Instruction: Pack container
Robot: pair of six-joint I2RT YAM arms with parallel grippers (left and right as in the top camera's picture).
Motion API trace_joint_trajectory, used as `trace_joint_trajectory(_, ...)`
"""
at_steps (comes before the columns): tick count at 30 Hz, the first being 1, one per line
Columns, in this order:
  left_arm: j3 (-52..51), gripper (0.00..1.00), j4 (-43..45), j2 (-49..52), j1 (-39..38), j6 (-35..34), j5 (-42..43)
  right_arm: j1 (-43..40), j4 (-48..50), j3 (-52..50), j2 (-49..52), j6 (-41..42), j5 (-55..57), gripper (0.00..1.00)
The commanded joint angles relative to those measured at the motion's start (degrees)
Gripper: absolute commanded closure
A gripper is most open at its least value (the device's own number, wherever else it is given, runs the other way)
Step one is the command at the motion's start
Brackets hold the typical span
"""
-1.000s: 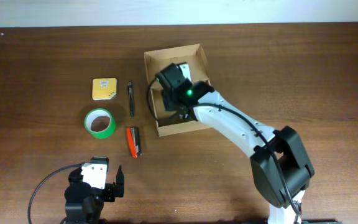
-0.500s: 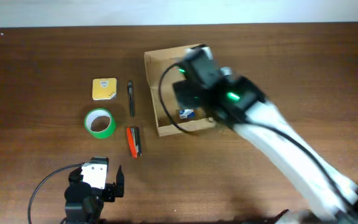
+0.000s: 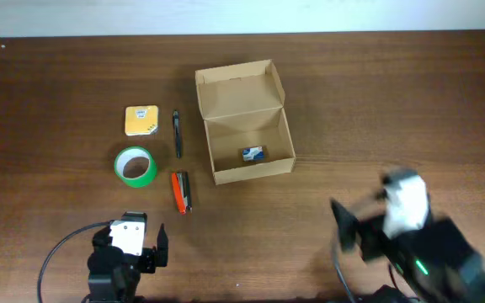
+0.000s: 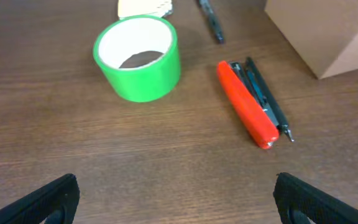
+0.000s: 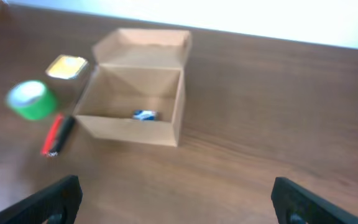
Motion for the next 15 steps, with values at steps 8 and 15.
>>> trace_joint_trajectory(8,-0.22,0.01,0.09,-0.55,0.35,0.74,-2.58,0.31,-4.5,-9.64,-21.51,1.62,-10.49,0.01)
trace_joint_trajectory(15,-0.22,0.01,0.76,-0.55,0.35,0.72,-2.54,0.31,-2.29,-12.48,-22.95,2.67,-10.27,0.01)
